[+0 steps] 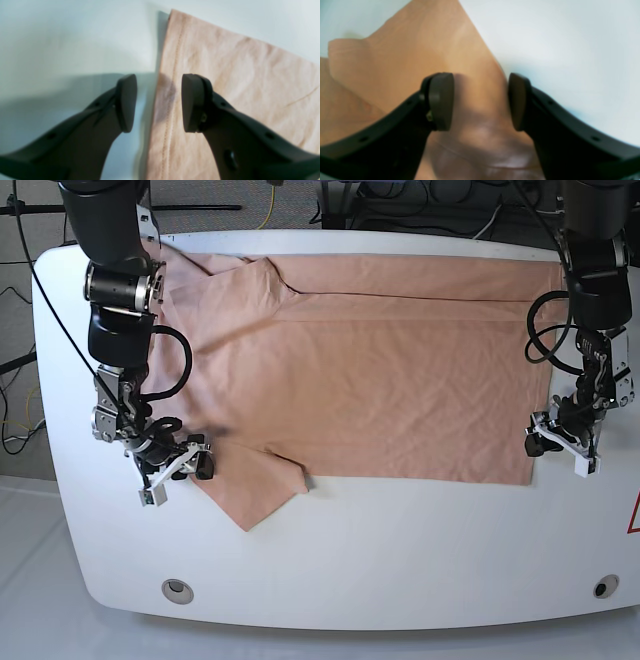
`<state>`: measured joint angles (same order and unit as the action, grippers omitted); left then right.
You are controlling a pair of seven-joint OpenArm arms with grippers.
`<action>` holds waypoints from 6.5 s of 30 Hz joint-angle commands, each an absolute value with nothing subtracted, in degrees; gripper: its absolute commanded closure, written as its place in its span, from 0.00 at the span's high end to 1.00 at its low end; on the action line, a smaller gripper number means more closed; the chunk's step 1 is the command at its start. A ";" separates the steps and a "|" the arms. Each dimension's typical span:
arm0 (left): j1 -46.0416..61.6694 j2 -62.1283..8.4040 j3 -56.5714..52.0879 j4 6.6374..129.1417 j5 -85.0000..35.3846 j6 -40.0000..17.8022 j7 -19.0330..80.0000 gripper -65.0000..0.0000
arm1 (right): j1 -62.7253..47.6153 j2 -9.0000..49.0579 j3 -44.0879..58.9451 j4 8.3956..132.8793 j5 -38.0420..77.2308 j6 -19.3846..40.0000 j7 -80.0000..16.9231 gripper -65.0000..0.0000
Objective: Fold the T-shirt properly
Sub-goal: 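Lower both grippers onto the hem corners and close them, then lift the hem corners with both grippers, then fold the hem with both grippers over toward the shoulder edge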
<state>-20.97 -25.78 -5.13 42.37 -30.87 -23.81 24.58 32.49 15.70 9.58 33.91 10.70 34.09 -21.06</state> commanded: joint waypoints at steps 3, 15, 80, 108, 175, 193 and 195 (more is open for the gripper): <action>-22.57 -26.98 -5.22 43.00 -31.42 -23.88 23.81 0.43 | 33.59 15.87 9.35 34.07 10.26 34.22 -22.53 0.35; -22.12 -26.80 -5.11 43.24 -31.45 -24.30 23.79 0.43 | 33.34 15.96 9.51 34.29 10.56 34.43 -22.01 0.13; -22.05 -22.65 -4.91 42.58 -30.85 -25.25 22.09 0.17 | 33.01 15.52 8.79 34.36 9.68 35.05 -22.52 0.11; -20.60 -22.46 -4.93 43.55 -29.23 -24.98 20.61 0.00 | 32.93 15.51 9.08 34.49 9.94 35.29 -22.25 0.09; -1.87 -26.11 -11.58 72.65 -30.20 -24.44 23.27 0.00 | 7.91 14.63 15.51 93.92 13.47 38.25 -55.29 0.00; 3.47 -27.59 -13.40 77.51 -30.06 -24.39 23.66 0.00 | 3.86 14.90 15.21 99.57 11.90 38.66 -58.83 0.00; 3.88 -27.54 -13.73 77.82 -30.00 -24.41 23.83 0.00 | 3.35 14.90 15.22 100.67 11.85 38.66 -59.54 0.00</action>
<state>4.27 -26.52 -12.86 76.31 -29.71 -24.47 24.67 2.90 13.96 14.68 97.84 11.81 38.72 -59.92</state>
